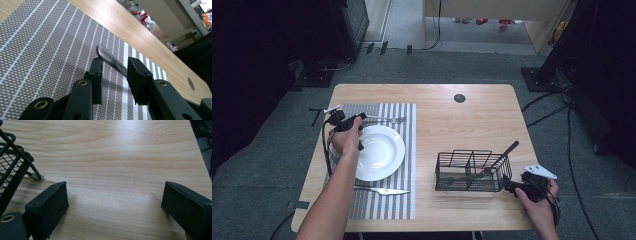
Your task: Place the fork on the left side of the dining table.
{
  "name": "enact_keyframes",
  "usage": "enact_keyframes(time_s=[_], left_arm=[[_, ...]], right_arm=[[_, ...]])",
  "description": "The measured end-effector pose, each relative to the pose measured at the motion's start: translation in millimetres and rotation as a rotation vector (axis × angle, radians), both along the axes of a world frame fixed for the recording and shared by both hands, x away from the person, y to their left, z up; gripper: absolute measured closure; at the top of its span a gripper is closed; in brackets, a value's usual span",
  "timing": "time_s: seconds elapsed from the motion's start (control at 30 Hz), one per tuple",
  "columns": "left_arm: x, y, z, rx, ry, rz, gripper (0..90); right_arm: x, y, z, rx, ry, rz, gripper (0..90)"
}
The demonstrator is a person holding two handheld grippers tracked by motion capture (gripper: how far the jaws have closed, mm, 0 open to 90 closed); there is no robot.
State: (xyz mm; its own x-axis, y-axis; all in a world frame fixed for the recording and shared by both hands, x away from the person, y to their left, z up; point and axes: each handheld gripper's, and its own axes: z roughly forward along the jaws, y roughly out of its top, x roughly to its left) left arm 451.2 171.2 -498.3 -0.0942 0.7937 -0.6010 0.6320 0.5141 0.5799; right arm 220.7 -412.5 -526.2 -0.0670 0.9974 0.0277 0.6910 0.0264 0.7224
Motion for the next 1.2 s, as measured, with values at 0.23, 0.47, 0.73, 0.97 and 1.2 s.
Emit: enact_keyframes(time_s=[0.23,0.47,0.73,0.97,1.2], left_arm=[[4.6,2.5,0.1,0.009,0.031,0.0,61.8],[4.1,3.6,1.5,0.011,0.022,-0.005,56.7],[-1.1,8.3,14.5,-0.009,0.023,-0.093,48.1],[-10.2,13.7,27.1,0.019,-0.036,-0.182,31.7],[-22.3,10.7,41.7,0.153,-0.081,-0.229,23.0]], right_arm=[[0.0,-0.1,0.0,0.0,0.0,0.001,6.6],[0.0,0.0,0.0,0.0,0.0,0.001,6.6],[0.0,0.0,0.0,0.0,0.0,0.001,6.6],[0.0,0.0,0.0,0.0,0.0,0.001,6.6],[0.0,0.0,0.0,0.0,0.0,0.001,6.6]])
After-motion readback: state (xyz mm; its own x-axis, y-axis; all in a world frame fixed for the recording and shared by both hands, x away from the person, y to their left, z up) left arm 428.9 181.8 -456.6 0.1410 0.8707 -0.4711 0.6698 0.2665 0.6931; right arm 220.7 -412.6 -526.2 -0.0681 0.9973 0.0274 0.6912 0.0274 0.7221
